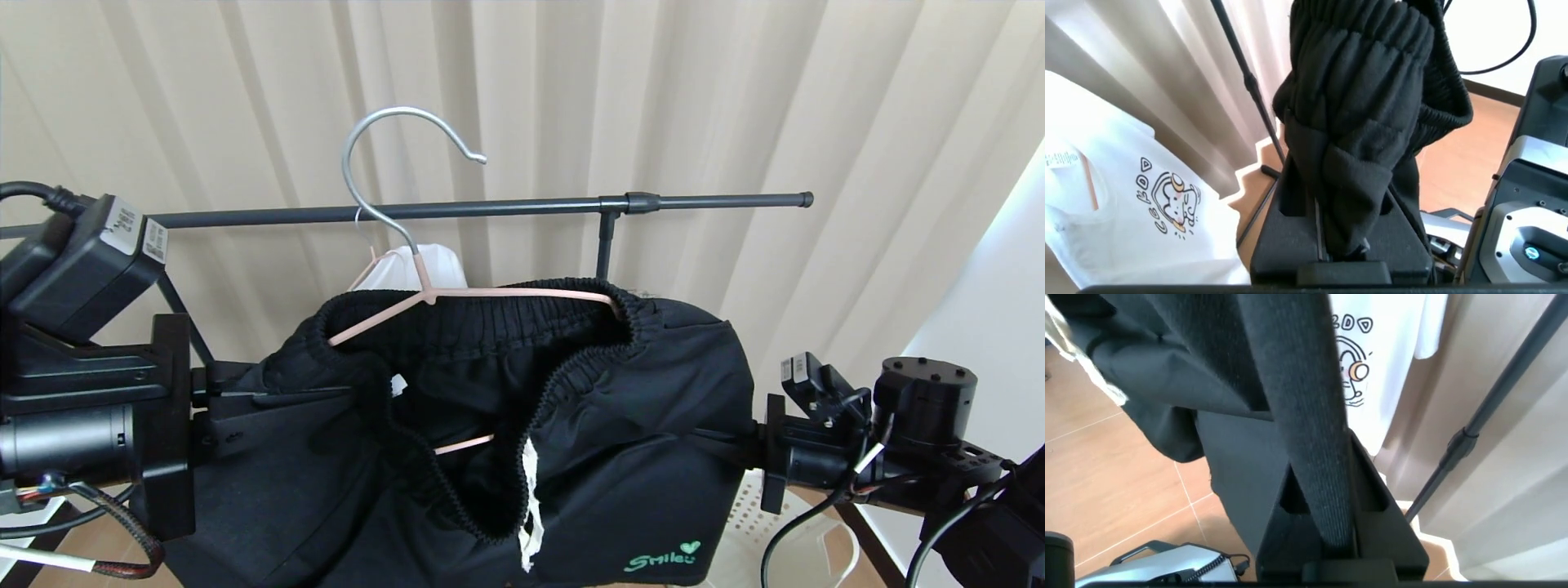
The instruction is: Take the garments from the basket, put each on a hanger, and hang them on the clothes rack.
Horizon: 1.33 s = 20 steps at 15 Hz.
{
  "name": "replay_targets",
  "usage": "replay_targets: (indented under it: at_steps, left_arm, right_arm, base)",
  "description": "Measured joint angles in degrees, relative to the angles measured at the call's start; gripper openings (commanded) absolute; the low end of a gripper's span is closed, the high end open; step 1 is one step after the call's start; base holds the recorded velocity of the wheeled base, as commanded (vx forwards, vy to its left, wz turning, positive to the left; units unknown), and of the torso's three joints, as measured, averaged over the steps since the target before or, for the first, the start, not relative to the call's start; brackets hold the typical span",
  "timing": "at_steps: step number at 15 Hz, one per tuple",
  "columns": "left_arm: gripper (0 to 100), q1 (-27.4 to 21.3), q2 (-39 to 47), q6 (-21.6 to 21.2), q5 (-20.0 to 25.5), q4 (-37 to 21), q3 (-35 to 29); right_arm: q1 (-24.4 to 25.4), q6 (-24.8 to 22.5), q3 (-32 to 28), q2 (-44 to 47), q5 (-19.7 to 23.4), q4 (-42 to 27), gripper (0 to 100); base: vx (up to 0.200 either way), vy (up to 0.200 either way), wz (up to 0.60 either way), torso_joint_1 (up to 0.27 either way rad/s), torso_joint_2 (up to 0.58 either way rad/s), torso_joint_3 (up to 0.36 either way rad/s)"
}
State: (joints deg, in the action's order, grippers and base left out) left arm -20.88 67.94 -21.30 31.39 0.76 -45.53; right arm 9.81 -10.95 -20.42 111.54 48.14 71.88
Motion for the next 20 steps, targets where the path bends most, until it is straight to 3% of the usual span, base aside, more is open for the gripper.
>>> replay_targets:
  at_steps: [4,8,20]
  left_arm:
    - [0,1.6,-0.7,0.2,0.1,0.8,0.9]
    - [0,2.6,-1.2,2.5,0.1,6.1,3.0]
    - [0,5.6,-3.3,4.2,0.1,6.6,3.4]
  right_arm:
    - [-0.4,0.0,-0.2,0.6,0.0,0.0,0]
    - [-0.4,0.0,-0.4,1.0,-0.1,0.0,0]
    - [-0.7,0.0,-0.8,2.3,-0.1,-0.1,0]
  base:
    - [0.000,0.000,0.00,0.000,0.00,0.000]
    - [0.000,0.000,0.00,0.000,0.00,0.000]
    - [0.000,0.000,0.00,0.000,0.00,0.000]
